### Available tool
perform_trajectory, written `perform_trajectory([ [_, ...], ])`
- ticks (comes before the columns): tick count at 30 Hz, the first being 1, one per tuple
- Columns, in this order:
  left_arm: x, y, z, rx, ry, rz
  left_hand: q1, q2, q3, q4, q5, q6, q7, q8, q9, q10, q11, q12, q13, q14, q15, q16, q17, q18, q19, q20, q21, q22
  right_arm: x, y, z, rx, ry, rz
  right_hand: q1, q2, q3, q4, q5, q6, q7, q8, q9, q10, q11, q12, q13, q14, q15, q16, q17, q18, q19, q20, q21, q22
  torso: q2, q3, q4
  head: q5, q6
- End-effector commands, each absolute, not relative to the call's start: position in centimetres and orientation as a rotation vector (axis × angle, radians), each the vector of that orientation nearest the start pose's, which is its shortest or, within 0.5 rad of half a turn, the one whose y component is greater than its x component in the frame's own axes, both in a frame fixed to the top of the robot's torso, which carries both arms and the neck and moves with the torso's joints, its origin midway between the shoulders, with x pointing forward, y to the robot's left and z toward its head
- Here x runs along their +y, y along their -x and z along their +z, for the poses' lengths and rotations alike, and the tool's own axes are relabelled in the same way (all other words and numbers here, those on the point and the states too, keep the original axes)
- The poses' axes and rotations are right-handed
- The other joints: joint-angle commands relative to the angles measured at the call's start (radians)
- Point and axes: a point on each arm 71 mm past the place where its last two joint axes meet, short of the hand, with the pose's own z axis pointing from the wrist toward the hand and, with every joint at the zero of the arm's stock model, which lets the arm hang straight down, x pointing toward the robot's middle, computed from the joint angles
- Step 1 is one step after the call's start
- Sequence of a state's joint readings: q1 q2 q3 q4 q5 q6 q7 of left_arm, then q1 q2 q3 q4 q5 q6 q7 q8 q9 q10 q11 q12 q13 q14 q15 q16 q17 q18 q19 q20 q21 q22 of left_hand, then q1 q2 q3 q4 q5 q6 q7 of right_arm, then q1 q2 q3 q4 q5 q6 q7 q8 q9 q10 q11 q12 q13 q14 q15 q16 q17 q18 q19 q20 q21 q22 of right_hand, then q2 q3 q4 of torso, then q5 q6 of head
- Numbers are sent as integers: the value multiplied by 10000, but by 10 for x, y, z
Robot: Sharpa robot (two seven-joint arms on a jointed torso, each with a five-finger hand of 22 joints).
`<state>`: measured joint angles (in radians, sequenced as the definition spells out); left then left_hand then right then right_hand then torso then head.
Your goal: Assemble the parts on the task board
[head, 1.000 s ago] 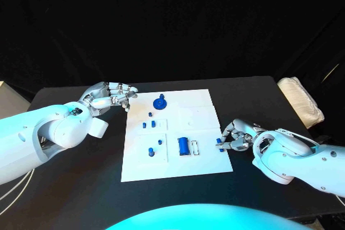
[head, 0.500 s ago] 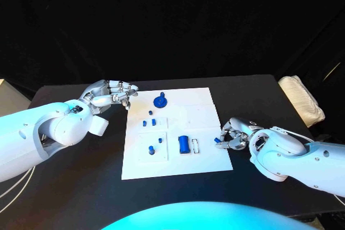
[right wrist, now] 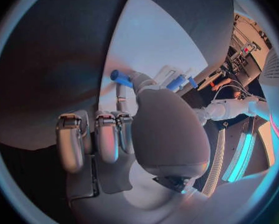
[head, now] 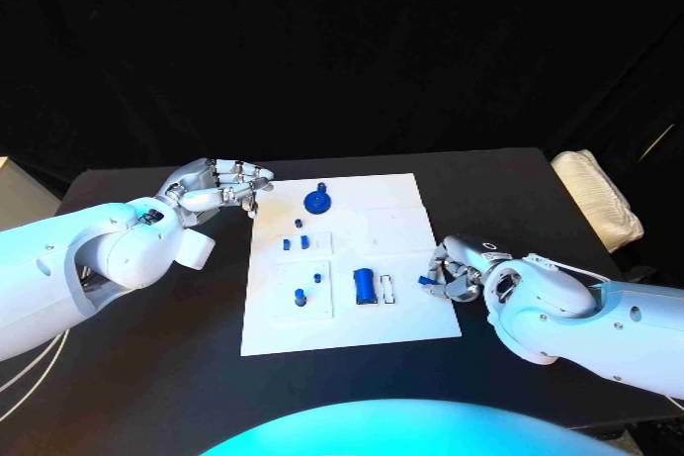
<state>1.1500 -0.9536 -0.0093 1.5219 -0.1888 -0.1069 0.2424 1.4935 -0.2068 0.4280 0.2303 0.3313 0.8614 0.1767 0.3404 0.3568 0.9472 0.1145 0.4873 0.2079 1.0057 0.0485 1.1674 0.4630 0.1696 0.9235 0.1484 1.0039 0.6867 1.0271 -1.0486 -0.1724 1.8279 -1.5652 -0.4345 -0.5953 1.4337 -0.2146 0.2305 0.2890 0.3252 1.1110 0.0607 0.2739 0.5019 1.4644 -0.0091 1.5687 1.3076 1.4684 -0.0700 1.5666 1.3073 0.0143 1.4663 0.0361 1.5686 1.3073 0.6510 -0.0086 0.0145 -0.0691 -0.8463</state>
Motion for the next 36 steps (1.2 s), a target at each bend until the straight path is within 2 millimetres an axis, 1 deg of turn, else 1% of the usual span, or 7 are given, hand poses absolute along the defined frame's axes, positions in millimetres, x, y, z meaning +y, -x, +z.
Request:
perform_trajectory([
  [1, 249, -475, -197, 16812, 9971, -15085, -48, 49, 0, 26, -33, -40, 39, 59, -13, 73, 16, 4, -12, 3, -1, -34, 12, 145, -65, -18, 62, 14, -240, -363, -287, 19892, -899, 2381, 39, -156, 687, -145, 649, 99, -24, 7, -422, 1064, -77, 21, 2632, 1024, -77, 42, 2635, -143, 1045, -62, 22, 2635, -4, -5, 8, 7, -1],
  [8, 249, -475, -197, 16815, 9978, -15053, -39, 55, 5, 21, -31, -42, 39, 61, -16, 68, 15, 2, -15, 3, -2, -35, 15, 146, -68, -18, 64, 17, -236, -366, -271, 19423, -2553, 3526, -314, -296, 2154, -571, 1350, 95, -53, 210, -198, 1064, -113, 21, 2632, 1024, -105, 42, 2635, -143, 1045, -92, 22, 2635, 0, -12, 10, 11, 8],
  [14, 248, -475, -197, 16824, 9979, -15050, -39, 55, 5, 21, -31, -42, 39, 61, -16, 68, 15, 2, -15, 3, -2, -35, 15, 146, -68, -18, 64, 17, -227, -368, -257, 19102, -4024, 4995, -971, -254, 2932, -1099, 1227, -129, -36, 437, 111, 1064, -91, 21, 2632, 1024, -91, 42, 2635, -143, 1045, -79, 22, 2635, 4, -6, 0, 18, 4],
  [23, 247, -475, -197, 16832, 9975, -15058, -22, 66, 14, 11, -29, -39, 36, 67, -18, 71, 12, 4, -17, 5, -4, -36, 18, 147, -69, -19, 68, 21, -212, -368, -258, 19604, -5371, 5597, -1690, -276, 3126, -1341, 596, -207, -63, 546, 257, 1064, -108, 21, 2632, 1024, -99, 42, 2635, -143, 1045, -80, 22, 2635, 8, -4, -1, 20, -22],
  [27, 247, -475, -197, 16831, 9988, -15022, -19, 69, 16, 9, -29, -37, 36, 69, -18, 73, 12, 5, -17, 6, -5, -36, 19, 147, -70, -19, 69, 22, -207, -368, -263, 19899, -5778, 5569, -2138, -340, 3003, -1262, 463, -190, -64, 561, 269, 1064, -105, 21, 2632, 1024, -95, 42, 2635, -143, 1045, -79, 22, 2635, 5, 3, -1, 67, -38],
  [30, 247, -475, -197, 16834, 9994, -15007, -19, 69, 16, 9, -29, -37, 36, 69, -18, 73, 12, 6, -17, 6, -5, -36, 19, 147, -70, -19, 70, 22, -204, -367, -268, 20109, -6029, 5505, -2549, -369, 2790, -1129, 19, -169, -60, 552, 254, 1064, -101, 21, 2632, 1024, -94, 42, 2635, -143, 1045, -78, 22, 2635, 3, 6, -4, 61, -47],
  [36, 247, -475, -197, 16849, 9996, -15006, -19, 69, 16, 9, -29, -37, 36, 69, -18, 73, 12, 6, -17, 6, -5, -36, 19, 147, -70, -19, 70, 22, -200, -368, -273, 20263, -6220, 5313, -2865, -373, 2562, -999, -125, -138, -60, 542, 234, 1064, -99, 21, 2632, 1024, -91, 42, 2635, -143, 1045, -76, 22, 2635, 5, 10, -4, 52, -49],
])
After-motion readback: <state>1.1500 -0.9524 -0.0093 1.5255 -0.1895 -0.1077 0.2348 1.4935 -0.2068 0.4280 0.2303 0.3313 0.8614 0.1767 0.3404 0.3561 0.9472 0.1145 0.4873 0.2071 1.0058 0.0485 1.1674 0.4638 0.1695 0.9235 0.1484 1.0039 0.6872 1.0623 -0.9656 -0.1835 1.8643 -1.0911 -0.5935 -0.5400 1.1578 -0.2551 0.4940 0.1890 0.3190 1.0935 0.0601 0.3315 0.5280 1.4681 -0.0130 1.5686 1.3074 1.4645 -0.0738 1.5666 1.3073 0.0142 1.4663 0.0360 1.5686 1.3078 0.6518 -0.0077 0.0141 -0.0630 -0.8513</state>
